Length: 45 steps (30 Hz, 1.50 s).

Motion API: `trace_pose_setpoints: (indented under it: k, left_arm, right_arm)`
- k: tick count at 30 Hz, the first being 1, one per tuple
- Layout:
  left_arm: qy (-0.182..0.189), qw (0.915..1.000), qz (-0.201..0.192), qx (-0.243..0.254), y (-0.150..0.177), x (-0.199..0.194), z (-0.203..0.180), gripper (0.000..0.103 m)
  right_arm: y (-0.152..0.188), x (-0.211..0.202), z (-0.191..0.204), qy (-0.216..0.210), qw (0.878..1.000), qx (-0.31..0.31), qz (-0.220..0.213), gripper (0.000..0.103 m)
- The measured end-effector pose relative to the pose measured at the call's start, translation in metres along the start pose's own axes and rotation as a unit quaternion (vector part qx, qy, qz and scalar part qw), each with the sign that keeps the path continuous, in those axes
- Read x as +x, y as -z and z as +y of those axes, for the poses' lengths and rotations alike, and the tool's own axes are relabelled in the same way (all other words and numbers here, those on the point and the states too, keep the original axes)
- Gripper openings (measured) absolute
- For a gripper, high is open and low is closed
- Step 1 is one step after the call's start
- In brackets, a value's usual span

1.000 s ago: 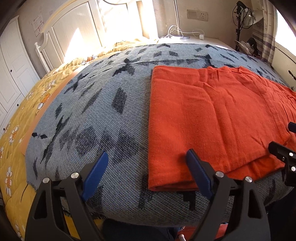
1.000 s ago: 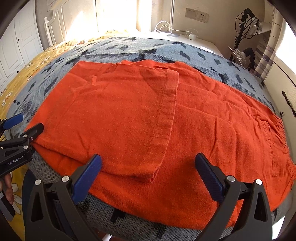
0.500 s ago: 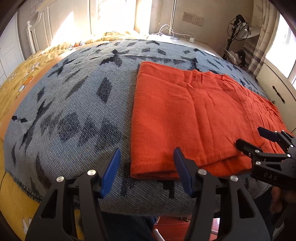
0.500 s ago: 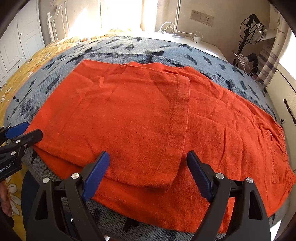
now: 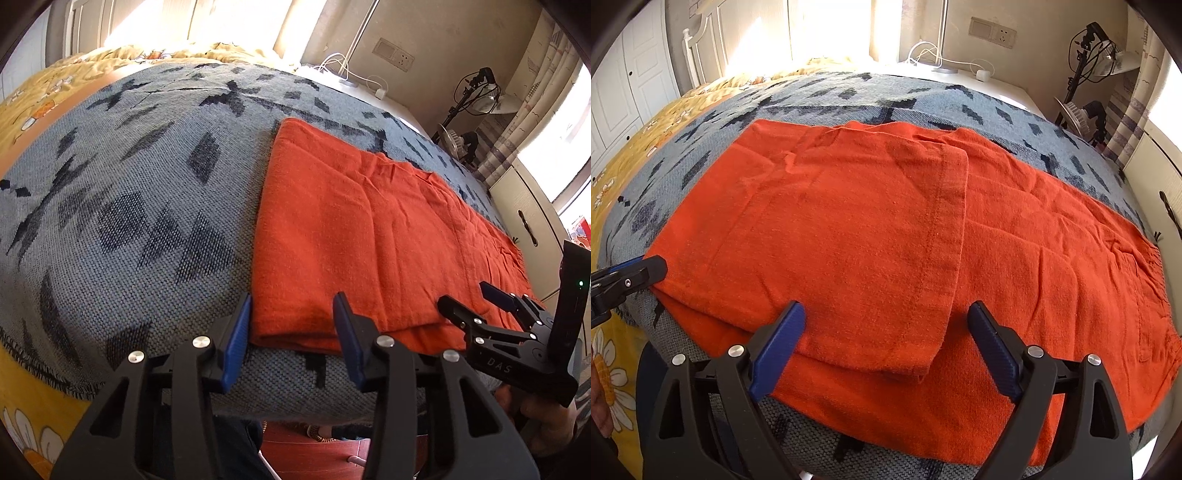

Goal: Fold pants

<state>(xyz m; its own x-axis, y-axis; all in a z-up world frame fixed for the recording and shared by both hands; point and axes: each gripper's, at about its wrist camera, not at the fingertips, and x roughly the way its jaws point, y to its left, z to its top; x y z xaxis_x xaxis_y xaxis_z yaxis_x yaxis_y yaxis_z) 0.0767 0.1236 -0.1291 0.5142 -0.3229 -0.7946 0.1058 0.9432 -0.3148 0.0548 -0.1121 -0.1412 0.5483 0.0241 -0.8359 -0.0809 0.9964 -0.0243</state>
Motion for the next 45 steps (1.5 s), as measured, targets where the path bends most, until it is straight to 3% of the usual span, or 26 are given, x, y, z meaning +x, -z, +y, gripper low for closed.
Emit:
trace_pose_setpoints:
  k: [12, 19, 22, 25, 27, 30, 32, 34, 37, 40, 42, 45]
  left_arm:
    - [0.043, 0.9985, 0.009, -0.033, 0.008, -0.007, 0.012, 0.044]
    - [0.102, 0.9873, 0.000, -0.121, 0.002, -0.004, 0.034, 0.042]
    - [0.120, 0.9796, 0.011, -0.161, 0.001, 0.002, 0.041, 0.038]
    - [0.122, 0.9807, 0.023, -0.151, 0.001, 0.008, 0.037, 0.018]
    - [0.113, 0.9847, 0.015, -0.132, -0.002, 0.006, 0.030, 0.015]
    - [0.071, 0.9941, -0.006, -0.082, -0.011, -0.009, 0.008, 0.014]
    - [0.030, 0.9989, -0.024, -0.025, -0.020, -0.024, -0.020, 0.013]
    - [-0.006, 0.9980, -0.048, 0.040, -0.027, -0.040, -0.055, 0.013]
    - [-0.060, 0.9869, -0.076, 0.129, -0.030, -0.052, -0.112, 0.013]
    - [-0.104, 0.9678, -0.092, 0.210, -0.022, -0.051, -0.166, 0.013]
    - [-0.124, 0.9558, -0.097, 0.248, -0.015, -0.046, -0.195, 0.013]
    - [-0.135, 0.9429, -0.097, 0.288, -0.006, -0.036, -0.232, 0.013]
  right_arm:
    - [0.000, 0.001, -0.005, -0.012, 1.000, 0.008, 0.004, 0.087]
    - [-0.001, 0.002, -0.004, -0.013, 1.000, 0.009, 0.007, 0.087]
    - [-0.001, 0.002, -0.004, -0.012, 1.000, 0.010, 0.010, 0.088]
    - [-0.003, 0.003, -0.003, -0.010, 1.000, 0.007, 0.013, 0.088]
    - [-0.004, 0.003, -0.003, -0.010, 1.000, 0.006, 0.017, 0.088]
    - [-0.009, -0.002, -0.009, -0.021, 0.999, 0.015, 0.027, 0.088]
    - [-0.021, -0.015, -0.023, -0.064, 0.997, 0.040, 0.023, 0.090]
    - [-0.044, -0.022, -0.043, -0.142, 0.986, 0.077, 0.037, 0.090]
    - [-0.094, -0.026, -0.064, -0.254, 0.959, 0.101, 0.070, 0.093]
    - [-0.140, -0.023, -0.052, -0.367, 0.922, 0.056, 0.113, 0.096]
    - [-0.162, -0.018, -0.035, -0.403, 0.903, 0.019, 0.145, 0.096]
    - [-0.178, -0.004, -0.019, -0.410, 0.895, -0.026, 0.176, 0.096]
